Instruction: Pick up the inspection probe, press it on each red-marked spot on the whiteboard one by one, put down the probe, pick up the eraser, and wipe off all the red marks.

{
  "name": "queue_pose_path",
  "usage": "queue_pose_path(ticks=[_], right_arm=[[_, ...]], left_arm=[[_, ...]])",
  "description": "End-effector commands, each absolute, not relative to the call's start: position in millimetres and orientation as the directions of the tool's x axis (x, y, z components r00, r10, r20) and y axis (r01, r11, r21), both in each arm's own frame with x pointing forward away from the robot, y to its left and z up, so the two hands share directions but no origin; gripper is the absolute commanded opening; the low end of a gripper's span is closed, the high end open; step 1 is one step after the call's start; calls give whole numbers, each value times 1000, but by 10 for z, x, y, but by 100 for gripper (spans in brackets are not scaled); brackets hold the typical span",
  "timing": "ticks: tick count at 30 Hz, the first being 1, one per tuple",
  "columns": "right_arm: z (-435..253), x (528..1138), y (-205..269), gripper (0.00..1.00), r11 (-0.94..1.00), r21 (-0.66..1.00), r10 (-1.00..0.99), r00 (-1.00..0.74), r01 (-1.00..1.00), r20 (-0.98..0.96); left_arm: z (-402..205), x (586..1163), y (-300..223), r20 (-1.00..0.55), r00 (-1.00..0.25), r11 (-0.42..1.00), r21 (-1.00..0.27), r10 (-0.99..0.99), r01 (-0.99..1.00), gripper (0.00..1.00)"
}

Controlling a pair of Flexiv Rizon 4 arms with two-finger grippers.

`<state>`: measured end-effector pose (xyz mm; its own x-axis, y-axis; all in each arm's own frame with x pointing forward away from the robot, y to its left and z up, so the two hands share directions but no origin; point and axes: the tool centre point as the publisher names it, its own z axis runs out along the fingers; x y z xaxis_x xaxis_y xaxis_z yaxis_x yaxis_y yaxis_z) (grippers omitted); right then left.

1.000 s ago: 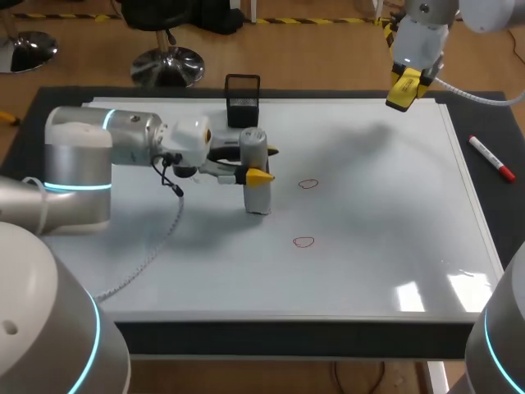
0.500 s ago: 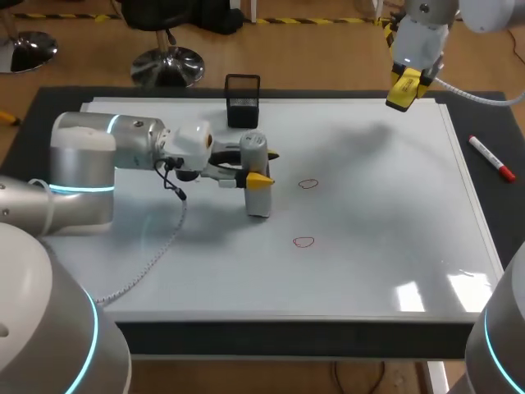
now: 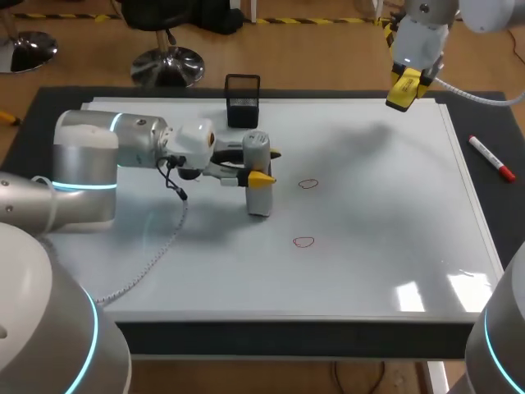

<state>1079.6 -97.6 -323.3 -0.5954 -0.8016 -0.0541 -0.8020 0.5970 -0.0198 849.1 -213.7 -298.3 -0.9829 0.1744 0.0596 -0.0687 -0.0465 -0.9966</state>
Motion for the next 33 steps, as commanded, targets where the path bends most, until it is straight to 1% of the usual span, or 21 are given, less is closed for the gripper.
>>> queue_pose_path(ticks=[1,8,13,26,33], right_arm=[[-3223,10797,-982,0,595,-22,-803,-594,-803,-51],[-3223,10797,-982,0,595,-22,-803,-594,-803,-51],[-3223,10797,-982,0,595,-22,-803,-594,-803,-51],[-3223,10797,-982,0,595,-22,-803,-594,-803,-51],[-3223,10797,-982,0,595,-22,-803,-594,-803,-51]], left_arm=[[-2951,8517,-2139,52,-983,-51,-997,176,-62,0],[-2763,8569,-2057,33,-988,-59,-997,153,-43,0],[-2681,8663,-1933,21,-991,-39,-999,132,-26,0],[-2519,9032,-1512,-20,-999,12,-1000,42,20,0],[-2442,9208,-1372,-44,-999,32,-999,6,44,0]])
